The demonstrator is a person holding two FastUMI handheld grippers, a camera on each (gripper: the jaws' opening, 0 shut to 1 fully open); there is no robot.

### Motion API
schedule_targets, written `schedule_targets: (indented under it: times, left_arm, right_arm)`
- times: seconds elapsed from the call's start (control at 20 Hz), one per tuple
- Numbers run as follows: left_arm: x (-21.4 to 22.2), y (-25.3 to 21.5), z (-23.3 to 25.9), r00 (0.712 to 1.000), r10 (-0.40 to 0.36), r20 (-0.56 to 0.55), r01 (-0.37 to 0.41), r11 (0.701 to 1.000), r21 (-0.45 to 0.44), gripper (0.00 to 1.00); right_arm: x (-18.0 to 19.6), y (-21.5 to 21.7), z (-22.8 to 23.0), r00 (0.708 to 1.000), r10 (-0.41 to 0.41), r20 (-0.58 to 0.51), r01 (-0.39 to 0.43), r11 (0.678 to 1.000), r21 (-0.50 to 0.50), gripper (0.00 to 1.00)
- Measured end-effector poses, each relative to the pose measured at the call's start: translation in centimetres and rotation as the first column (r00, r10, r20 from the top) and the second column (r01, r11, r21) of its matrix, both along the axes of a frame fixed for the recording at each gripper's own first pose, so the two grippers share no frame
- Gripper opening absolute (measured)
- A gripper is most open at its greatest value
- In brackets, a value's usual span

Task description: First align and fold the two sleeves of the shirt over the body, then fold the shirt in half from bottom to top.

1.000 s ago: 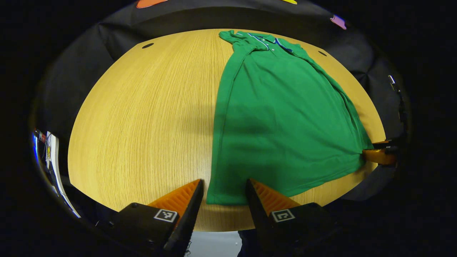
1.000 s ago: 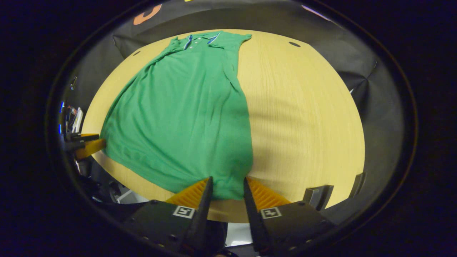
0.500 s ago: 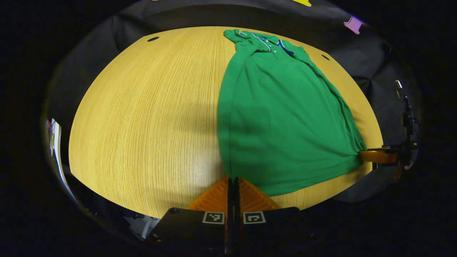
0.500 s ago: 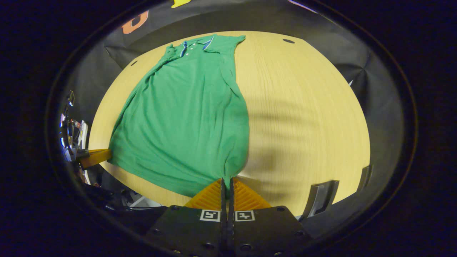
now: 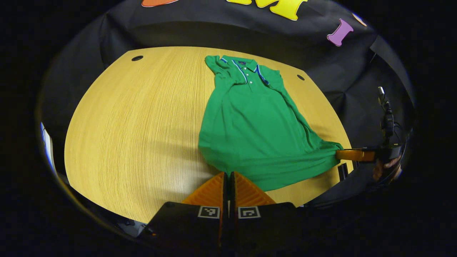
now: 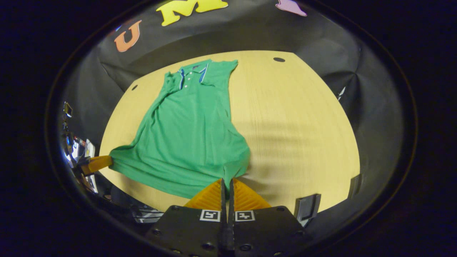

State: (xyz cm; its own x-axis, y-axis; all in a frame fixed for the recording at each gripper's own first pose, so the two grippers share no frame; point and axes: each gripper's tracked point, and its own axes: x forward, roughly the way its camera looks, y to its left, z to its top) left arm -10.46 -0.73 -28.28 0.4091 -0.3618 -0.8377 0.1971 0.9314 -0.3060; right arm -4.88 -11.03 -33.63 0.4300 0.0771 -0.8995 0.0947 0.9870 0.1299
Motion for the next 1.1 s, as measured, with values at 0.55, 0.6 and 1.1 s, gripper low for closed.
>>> schedule_targets:
  times: [0.55,0.6,1.1]
  left_arm:
    - [11.4,-1.4,6.4,0.98,0.023,0.196,-0.017,0.999,-0.032,0.05]
    - [12.9,-1.6,6.8,0.977,0.027,0.213,-0.019,0.999,-0.039,0.06]
    - [25.3,-2.1,8.1,0.947,0.04,0.32,-0.033,0.999,-0.028,0.06]
  right_arm:
    - [10.5,-1.2,7.4,0.976,0.037,0.214,-0.03,0.999,-0.037,0.0]
    - [12.0,-1.4,7.9,0.972,0.041,0.232,-0.031,0.998,-0.046,0.0]
    - [25.3,-1.7,11.9,0.939,0.06,0.34,-0.042,0.997,-0.061,0.01]
